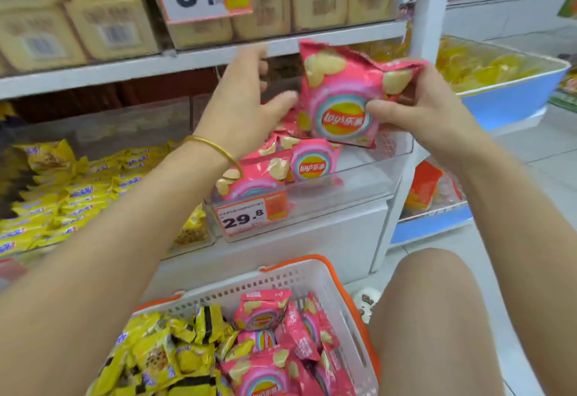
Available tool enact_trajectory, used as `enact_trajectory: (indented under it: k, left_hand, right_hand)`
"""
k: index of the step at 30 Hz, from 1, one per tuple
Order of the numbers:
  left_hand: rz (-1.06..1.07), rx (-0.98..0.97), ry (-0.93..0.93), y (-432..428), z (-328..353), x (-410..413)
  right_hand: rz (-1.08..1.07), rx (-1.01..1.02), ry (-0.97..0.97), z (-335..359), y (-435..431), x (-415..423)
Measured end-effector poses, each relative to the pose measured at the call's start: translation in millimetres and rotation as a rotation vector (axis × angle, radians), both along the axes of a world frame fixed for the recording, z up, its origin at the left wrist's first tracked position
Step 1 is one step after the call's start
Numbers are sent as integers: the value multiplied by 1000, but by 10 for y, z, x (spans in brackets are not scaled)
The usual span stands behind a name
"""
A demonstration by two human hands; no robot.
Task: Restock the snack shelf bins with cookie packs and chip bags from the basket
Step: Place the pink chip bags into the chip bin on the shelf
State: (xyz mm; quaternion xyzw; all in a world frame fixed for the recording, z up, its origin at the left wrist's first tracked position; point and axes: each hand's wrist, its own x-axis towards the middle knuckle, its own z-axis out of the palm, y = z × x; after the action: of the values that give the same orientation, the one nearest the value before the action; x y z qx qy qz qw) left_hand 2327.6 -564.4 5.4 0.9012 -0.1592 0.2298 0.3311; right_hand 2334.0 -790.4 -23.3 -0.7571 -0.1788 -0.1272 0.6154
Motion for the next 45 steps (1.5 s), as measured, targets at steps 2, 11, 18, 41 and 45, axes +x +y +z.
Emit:
enact_trajectory:
  k: [2,11,18,41,45]
  left_hand:
    - [60,199,70,-50,-116,277]
    - [148,514,324,-162,-446,640]
    - [88,248,310,-45,-428,635]
    - [4,407,544,885,-1985,-951]
    - [31,447,606,905,-2067,-925]
  right_hand:
    - [-11,-63,-5,-27,-56,165]
    - [175,-334,361,-243,-62,637]
    - [204,-446,466,-469,132,736]
    - [767,-1417,425,-2259,1654,-522]
    - [824,-1564,481,-2944,1733,-704]
